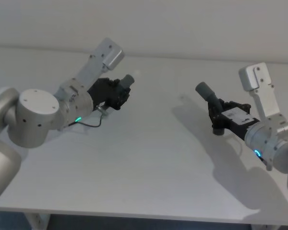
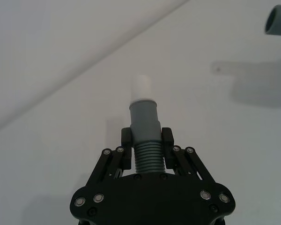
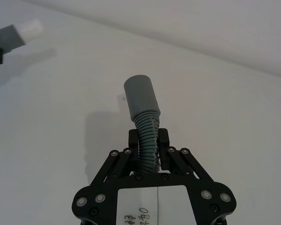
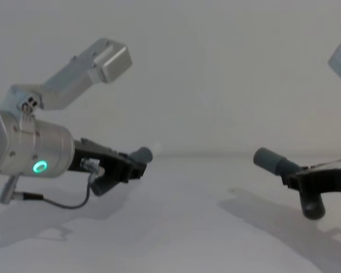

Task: Use both hands to pick up one end of the pipe from the table, align the ends, and insert them.

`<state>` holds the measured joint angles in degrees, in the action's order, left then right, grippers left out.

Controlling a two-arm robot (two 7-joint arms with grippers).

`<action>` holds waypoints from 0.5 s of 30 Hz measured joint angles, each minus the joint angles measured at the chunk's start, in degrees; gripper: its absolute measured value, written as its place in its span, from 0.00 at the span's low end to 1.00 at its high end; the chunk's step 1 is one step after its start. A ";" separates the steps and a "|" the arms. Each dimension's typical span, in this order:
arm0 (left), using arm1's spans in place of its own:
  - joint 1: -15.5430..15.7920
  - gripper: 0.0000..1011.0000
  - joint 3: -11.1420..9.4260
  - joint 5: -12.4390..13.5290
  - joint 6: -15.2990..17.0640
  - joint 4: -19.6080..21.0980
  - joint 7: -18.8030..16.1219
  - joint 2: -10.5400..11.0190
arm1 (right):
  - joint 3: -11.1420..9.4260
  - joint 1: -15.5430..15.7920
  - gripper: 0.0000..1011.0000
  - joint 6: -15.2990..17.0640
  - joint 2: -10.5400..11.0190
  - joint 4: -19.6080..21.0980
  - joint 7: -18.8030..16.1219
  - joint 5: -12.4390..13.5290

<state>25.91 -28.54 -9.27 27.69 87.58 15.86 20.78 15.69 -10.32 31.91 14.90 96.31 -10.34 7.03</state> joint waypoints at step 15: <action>2.96 0.37 -0.92 -0.14 -7.32 1.64 10.03 4.93 | -0.43 0.23 0.23 -12.52 8.62 0.35 -12.07 1.96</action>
<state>28.87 -29.46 -9.41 20.37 89.22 25.90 25.71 15.26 -10.09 19.40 23.52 96.65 -22.41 8.99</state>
